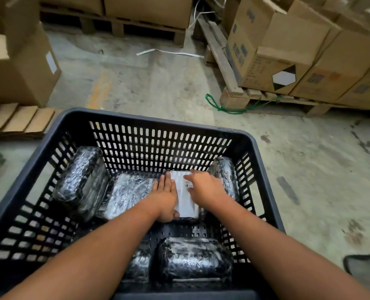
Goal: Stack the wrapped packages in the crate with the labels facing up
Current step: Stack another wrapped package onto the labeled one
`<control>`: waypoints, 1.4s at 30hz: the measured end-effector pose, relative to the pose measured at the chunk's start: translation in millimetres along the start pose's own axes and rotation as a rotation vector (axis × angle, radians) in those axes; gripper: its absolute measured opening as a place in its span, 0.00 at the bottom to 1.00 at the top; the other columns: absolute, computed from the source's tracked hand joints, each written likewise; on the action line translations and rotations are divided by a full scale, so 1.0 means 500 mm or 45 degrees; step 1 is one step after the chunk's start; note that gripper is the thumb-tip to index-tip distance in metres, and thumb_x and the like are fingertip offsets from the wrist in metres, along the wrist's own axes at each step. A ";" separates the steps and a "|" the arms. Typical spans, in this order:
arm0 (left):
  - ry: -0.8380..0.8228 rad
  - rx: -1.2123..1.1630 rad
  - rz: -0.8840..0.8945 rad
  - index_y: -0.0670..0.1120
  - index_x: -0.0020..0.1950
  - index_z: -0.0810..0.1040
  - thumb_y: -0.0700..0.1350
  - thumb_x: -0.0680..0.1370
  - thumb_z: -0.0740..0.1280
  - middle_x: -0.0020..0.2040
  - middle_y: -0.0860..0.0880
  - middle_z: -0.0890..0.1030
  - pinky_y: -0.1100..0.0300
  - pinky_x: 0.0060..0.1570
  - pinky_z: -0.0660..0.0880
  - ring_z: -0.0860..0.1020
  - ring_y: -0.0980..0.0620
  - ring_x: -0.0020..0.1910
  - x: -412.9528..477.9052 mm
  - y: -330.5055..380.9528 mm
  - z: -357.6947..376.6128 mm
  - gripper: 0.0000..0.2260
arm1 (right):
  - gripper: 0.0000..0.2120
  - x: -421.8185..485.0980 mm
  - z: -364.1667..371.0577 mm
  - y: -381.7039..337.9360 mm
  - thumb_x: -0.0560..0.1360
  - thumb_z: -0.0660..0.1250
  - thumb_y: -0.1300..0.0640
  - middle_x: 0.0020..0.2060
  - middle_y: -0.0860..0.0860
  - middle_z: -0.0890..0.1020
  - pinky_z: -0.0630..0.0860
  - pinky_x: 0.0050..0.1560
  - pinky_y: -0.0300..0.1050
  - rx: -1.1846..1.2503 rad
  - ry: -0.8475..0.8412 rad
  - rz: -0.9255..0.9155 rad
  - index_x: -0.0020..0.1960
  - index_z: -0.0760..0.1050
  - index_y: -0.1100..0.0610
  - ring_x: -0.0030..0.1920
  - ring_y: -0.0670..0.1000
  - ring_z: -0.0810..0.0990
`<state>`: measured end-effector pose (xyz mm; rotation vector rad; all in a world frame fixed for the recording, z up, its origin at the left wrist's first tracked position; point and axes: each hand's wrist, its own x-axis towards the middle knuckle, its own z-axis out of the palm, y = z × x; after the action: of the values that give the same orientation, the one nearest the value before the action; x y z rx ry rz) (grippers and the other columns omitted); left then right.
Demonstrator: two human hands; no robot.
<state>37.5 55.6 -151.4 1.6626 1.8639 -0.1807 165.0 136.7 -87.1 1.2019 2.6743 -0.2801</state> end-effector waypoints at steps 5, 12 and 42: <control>0.067 -0.044 0.071 0.39 0.79 0.34 0.57 0.78 0.70 0.76 0.38 0.28 0.48 0.74 0.35 0.32 0.38 0.78 -0.007 -0.021 -0.006 0.51 | 0.11 -0.004 -0.115 0.056 0.75 0.69 0.63 0.57 0.56 0.81 0.83 0.45 0.57 -0.103 0.348 0.248 0.57 0.81 0.58 0.48 0.61 0.84; 0.075 0.046 0.150 0.44 0.81 0.36 0.60 0.78 0.67 0.74 0.43 0.28 0.45 0.78 0.39 0.33 0.39 0.79 -0.013 -0.030 -0.008 0.48 | 0.10 -0.043 -0.104 0.069 0.73 0.70 0.64 0.54 0.58 0.81 0.81 0.56 0.55 -0.001 0.152 0.266 0.55 0.78 0.60 0.52 0.59 0.81; 0.464 -0.506 0.423 0.53 0.83 0.48 0.71 0.70 0.69 0.83 0.55 0.49 0.52 0.80 0.52 0.49 0.55 0.82 -0.071 0.027 -0.097 0.50 | 0.35 -0.095 -0.192 0.083 0.68 0.80 0.47 0.65 0.54 0.83 0.74 0.64 0.43 0.734 0.218 0.458 0.73 0.76 0.51 0.64 0.53 0.81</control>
<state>33.1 51.7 -90.3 1.7617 1.6893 0.6278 217.6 154.0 13.8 1.9116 2.5157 -0.9708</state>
